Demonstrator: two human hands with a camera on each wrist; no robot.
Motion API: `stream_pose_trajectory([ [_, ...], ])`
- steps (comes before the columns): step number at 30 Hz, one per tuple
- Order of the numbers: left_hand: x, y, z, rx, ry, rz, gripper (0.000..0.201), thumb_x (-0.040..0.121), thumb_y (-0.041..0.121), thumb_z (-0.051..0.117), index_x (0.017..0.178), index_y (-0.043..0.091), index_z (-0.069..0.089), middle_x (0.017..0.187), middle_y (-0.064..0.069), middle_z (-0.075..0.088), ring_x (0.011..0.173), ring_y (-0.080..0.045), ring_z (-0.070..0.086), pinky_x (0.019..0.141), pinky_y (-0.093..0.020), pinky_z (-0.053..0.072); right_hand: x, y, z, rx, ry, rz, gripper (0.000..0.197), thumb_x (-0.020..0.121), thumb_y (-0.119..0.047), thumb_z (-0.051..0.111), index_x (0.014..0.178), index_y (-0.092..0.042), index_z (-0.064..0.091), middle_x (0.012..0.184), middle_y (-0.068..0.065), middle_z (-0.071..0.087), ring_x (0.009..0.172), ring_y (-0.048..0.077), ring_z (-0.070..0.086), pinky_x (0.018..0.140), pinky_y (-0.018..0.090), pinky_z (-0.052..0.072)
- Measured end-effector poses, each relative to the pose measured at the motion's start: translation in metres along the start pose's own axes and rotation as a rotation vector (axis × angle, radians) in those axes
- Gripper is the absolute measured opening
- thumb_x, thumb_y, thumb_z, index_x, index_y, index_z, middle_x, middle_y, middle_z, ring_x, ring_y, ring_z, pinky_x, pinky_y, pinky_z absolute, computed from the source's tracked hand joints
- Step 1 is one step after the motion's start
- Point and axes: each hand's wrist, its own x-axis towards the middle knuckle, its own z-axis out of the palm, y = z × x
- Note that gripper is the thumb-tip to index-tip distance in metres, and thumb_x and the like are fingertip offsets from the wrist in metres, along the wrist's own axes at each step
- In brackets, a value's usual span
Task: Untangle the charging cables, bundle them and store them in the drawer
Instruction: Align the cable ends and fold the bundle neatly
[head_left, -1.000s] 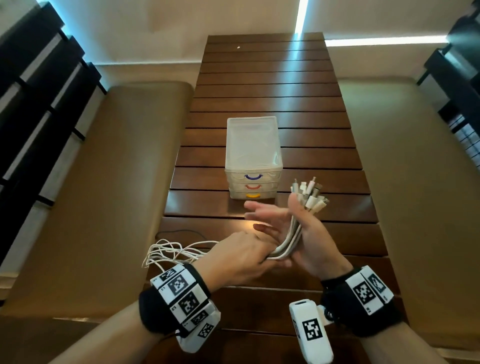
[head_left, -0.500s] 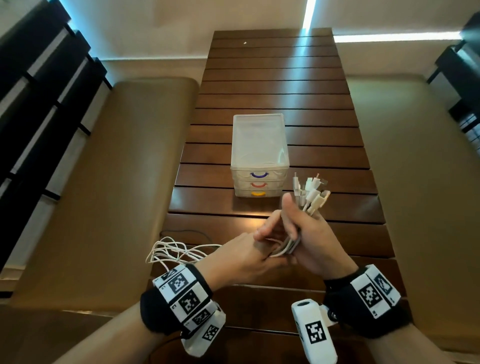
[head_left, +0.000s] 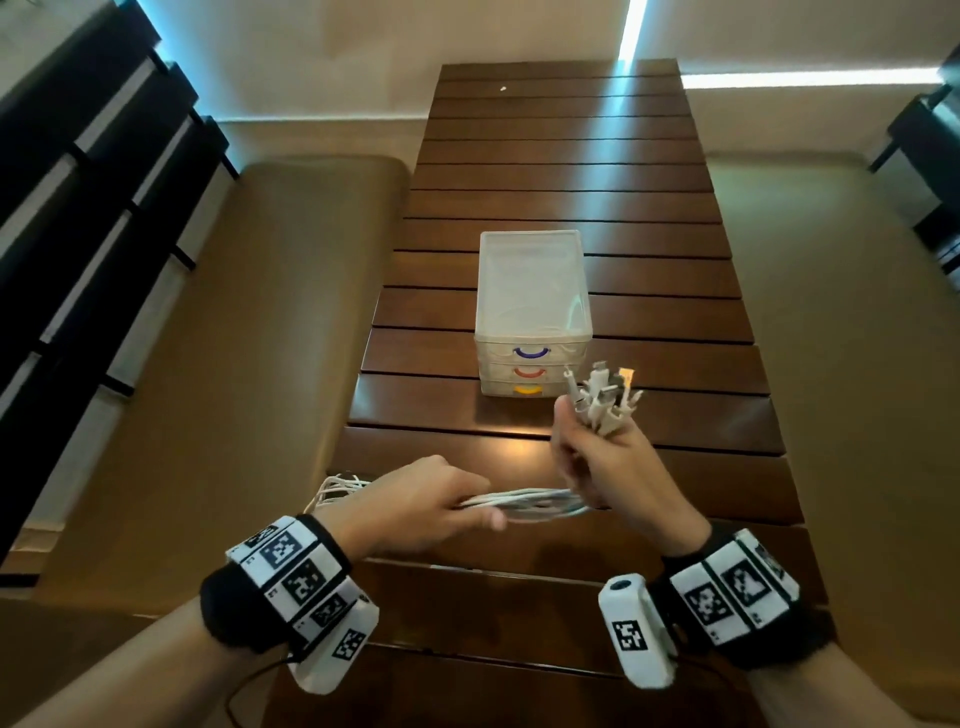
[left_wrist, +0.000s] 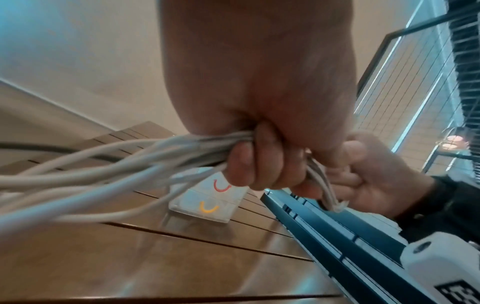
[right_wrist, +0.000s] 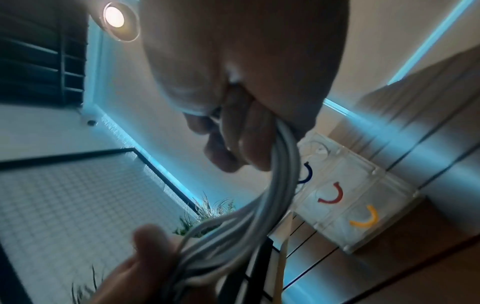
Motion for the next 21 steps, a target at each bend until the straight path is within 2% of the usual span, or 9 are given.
stream_pose_trajectory([
  [2, 0.002, 0.007, 0.001, 0.067, -0.001, 0.027, 0.059, 0.092, 0.068, 0.029, 0.082, 0.019, 0.06, 0.055, 0.008, 0.046, 0.049, -0.006, 0.045, 0.049, -0.021, 0.03, 0.003, 0.003, 0.006, -0.137, -0.012, -0.021, 0.051, 0.096, -0.038, 0.043, 0.082, 0.003, 0.07, 0.066, 0.004, 0.063, 0.052, 0.003, 0.056, 0.053, 0.012, 0.043],
  [4, 0.003, 0.015, 0.004, 0.163, -0.046, 0.046, 0.061, 0.095, 0.066, 0.027, 0.093, 0.018, 0.065, 0.057, 0.01, 0.047, 0.047, -0.005, 0.043, 0.052, -0.022, 0.033, 0.006, 0.005, 0.008, -0.181, -0.05, -0.017, 0.046, 0.098, -0.039, 0.042, 0.099, -0.009, 0.077, 0.091, 0.001, 0.074, 0.086, 0.007, 0.069, 0.079, 0.024, 0.054],
  [7, 0.007, 0.02, 0.01, 0.236, -0.086, 0.068, 0.049, 0.101, 0.059, 0.035, 0.108, 0.02, 0.064, 0.073, 0.008, 0.059, 0.061, -0.011, 0.053, 0.066, -0.03, 0.045, 0.012, 0.005, 0.016, -0.224, -0.171, 0.048, 0.044, 0.099, -0.043, 0.042, 0.113, -0.018, 0.075, 0.116, -0.009, 0.073, 0.115, 0.004, 0.063, 0.1, 0.032, 0.049],
  [9, 0.011, 0.016, 0.01, 0.167, -0.039, 0.1, 0.044, 0.099, 0.054, 0.041, 0.116, 0.021, 0.064, 0.102, 0.0, 0.07, 0.088, -0.018, 0.065, 0.081, -0.037, 0.054, 0.013, 0.005, 0.023, -0.311, -0.259, 0.073, 0.044, 0.097, -0.046, 0.043, 0.123, -0.023, 0.071, 0.113, -0.007, 0.072, 0.107, -0.001, 0.065, 0.096, 0.024, 0.051],
  [11, 0.014, 0.013, 0.005, 0.132, -0.001, 0.091, 0.046, 0.093, 0.052, 0.043, 0.114, 0.021, 0.069, 0.113, -0.003, 0.071, 0.099, -0.02, 0.065, 0.088, -0.036, 0.055, 0.013, 0.011, 0.027, -0.325, -0.288, 0.12, 0.042, 0.098, -0.048, 0.044, 0.128, -0.03, 0.066, 0.097, 0.012, 0.073, 0.082, 0.012, 0.069, 0.077, 0.028, 0.055],
  [13, 0.015, 0.014, 0.004, 0.119, 0.028, 0.11, 0.051, 0.088, 0.055, 0.039, 0.107, 0.023, 0.074, 0.11, -0.001, 0.073, 0.098, -0.019, 0.066, 0.085, -0.032, 0.054, 0.012, 0.016, 0.029, -0.256, -0.282, 0.175, 0.038, 0.1, -0.05, 0.045, 0.129, -0.035, 0.065, 0.083, 0.026, 0.067, 0.061, 0.026, 0.06, 0.062, 0.042, 0.054],
  [15, 0.016, 0.018, 0.003, 0.079, 0.042, 0.13, 0.041, 0.091, 0.049, 0.045, 0.103, 0.026, 0.076, 0.106, 0.003, 0.075, 0.097, -0.015, 0.066, 0.083, -0.025, 0.05, 0.011, 0.02, 0.031, -0.166, -0.285, 0.223, 0.036, 0.101, -0.049, 0.046, 0.127, -0.033, 0.065, 0.066, 0.028, 0.058, 0.053, 0.03, 0.054, 0.056, 0.05, 0.053],
  [18, 0.017, 0.02, 0.0, 0.074, 0.047, 0.102, 0.028, 0.095, 0.047, 0.055, 0.099, 0.029, 0.076, 0.1, 0.008, 0.073, 0.092, -0.008, 0.063, 0.074, -0.016, 0.041, 0.008, 0.019, 0.035, -0.118, -0.266, 0.247, 0.037, 0.102, -0.047, 0.042, 0.109, -0.022, 0.069, 0.05, 0.013, 0.053, 0.051, 0.031, 0.057, 0.053, 0.035, 0.052],
  [21, 0.016, 0.02, -0.002, 0.093, 0.014, 0.114, 0.047, 0.089, 0.064, 0.049, 0.099, 0.025, 0.073, 0.094, 0.006, 0.072, 0.089, -0.013, 0.066, 0.077, -0.032, 0.053, 0.004, 0.018, 0.031, -0.119, -0.278, 0.267, 0.049, 0.102, -0.049, 0.039, 0.09, -0.007, 0.062, 0.051, 0.013, 0.057, 0.05, 0.03, 0.062, 0.051, 0.03, 0.053],
])
